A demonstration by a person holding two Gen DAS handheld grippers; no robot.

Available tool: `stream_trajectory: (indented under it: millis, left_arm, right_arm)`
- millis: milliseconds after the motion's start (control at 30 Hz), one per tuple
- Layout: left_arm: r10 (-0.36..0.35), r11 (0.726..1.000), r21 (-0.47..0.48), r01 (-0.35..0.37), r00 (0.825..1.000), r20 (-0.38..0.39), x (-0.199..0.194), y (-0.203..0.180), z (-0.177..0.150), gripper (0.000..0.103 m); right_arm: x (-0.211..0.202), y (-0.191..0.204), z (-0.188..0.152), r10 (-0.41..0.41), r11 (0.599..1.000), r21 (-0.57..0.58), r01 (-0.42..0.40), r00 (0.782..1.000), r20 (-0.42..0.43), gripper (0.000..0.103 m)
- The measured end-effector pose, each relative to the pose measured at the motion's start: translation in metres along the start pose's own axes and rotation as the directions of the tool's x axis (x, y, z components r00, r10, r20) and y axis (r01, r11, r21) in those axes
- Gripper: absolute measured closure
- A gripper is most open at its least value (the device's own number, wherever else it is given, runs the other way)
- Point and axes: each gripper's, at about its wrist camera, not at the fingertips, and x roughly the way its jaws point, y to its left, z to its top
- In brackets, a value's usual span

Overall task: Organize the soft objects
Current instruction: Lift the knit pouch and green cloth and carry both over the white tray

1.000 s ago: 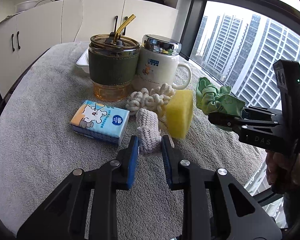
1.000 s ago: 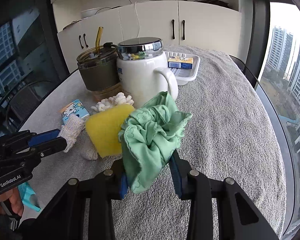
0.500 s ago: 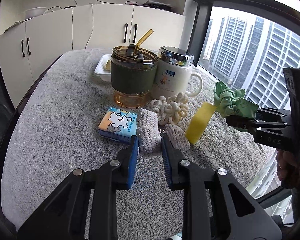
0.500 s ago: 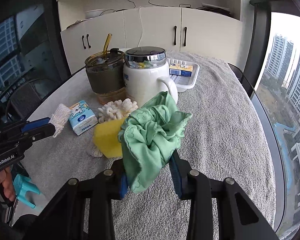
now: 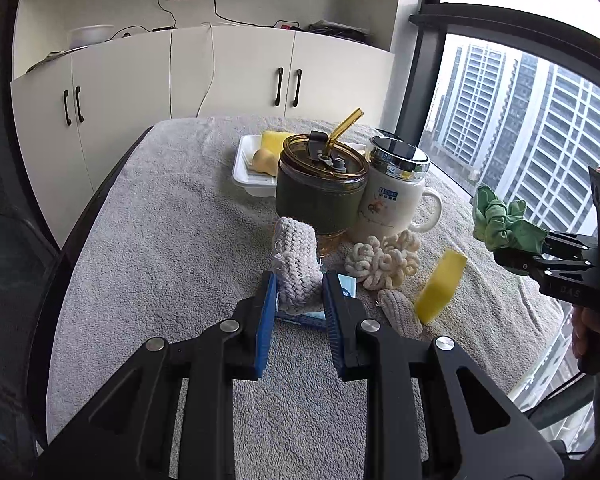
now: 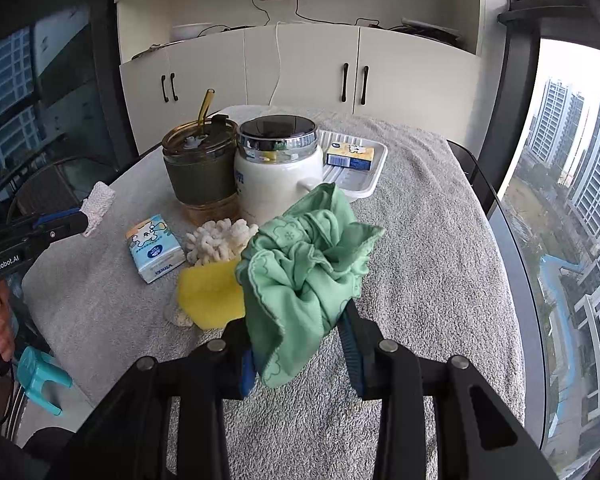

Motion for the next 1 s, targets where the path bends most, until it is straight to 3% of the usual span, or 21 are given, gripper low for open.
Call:
stream_trajectory:
  millis: [233, 567, 800, 1000]
  left_arm:
    - [0.035, 0.998, 0.045, -0.037, 0.999, 0.031, 0.005, 0.023, 0.041, 0.081]
    - [0.06, 0.984, 0.163, -0.067, 0.997, 0.05, 0.046, 0.038, 0.121, 0.081]
    - [0.001, 0.971, 0.238, 0.001, 1.0, -0.005, 0.097, 0.033, 0.168, 0.081]
    - [-0.058, 0.963, 0.257, 0.085, 0.992, -0.11, 0.153, 0.037, 0.18, 0.081]
  right_arm:
    - [0.001, -0.027, 0.028, -0.036, 0.999, -0.026, 0.036, 0.999, 0.019, 0.065]
    - [0.03, -0.059, 0.102, -0.093, 0.987, -0.125, 0.097, 0.995, 0.038, 0.065]
    - [0.073, -0.065, 0.153, -0.049, 0.979, -0.198, 0.05, 0.999, 0.007, 0.065]
    - [0.126, -0.068, 0.176, 0.002, 0.975, -0.221, -0.021, 0.996, -0.09, 0.065]
